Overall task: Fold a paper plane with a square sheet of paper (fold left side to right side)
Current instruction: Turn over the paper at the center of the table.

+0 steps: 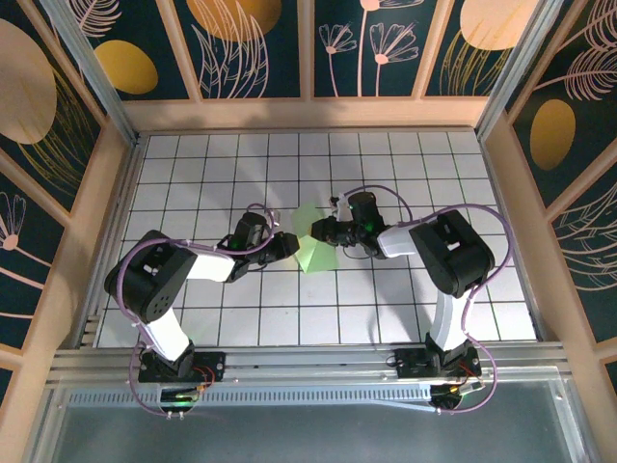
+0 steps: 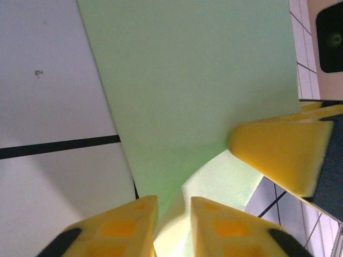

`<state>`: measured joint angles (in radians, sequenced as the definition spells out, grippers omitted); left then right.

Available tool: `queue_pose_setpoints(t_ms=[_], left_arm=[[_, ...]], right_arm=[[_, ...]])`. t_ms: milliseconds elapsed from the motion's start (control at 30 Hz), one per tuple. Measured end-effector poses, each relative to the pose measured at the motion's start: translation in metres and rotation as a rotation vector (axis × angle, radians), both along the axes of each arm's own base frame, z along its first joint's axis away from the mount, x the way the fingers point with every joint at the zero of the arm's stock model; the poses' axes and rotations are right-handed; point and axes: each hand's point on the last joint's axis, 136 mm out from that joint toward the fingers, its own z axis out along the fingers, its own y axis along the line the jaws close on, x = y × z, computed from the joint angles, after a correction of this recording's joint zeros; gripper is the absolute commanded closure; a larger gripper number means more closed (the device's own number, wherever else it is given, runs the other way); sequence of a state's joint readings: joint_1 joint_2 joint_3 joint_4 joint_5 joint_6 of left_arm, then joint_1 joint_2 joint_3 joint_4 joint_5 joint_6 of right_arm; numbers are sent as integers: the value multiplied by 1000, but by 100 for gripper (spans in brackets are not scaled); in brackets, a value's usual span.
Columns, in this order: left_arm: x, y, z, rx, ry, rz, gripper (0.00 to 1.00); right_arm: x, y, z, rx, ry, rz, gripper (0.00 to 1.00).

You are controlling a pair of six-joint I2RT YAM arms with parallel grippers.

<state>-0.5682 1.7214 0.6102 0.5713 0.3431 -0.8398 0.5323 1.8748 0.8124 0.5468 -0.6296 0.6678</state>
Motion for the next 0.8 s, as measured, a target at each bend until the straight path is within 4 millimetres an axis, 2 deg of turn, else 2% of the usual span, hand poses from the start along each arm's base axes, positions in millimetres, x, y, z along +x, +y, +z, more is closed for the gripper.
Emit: queue_pose_setpoints(t_ms=[67,133,233,300,367,500,667,800], left_arm=[[0,5,8,3,-21,21,64],[1,10,22,-1,-56,45,58],[5,16,54,-21,-128,87,46],[7,22,80,-45,-191,118,35],[7,28,108,-75,-258,148,23],[-1,38,152,-147,-355,177,2],[-14,31,189,-280,-422,124,1],[-22,17,208,-416,-426,54,1]], right_arm=[[1,-1,0,-3,-5,-6,100],[2,-1,3,-4,-11,-14,100],[6,-4,21,12,-50,-29,100],[9,-8,40,34,-89,-40,100],[14,-16,68,68,-148,-63,100],[22,-35,121,144,-262,-114,100],[19,-52,187,243,-377,-159,100],[9,-57,223,313,-420,-176,100]])
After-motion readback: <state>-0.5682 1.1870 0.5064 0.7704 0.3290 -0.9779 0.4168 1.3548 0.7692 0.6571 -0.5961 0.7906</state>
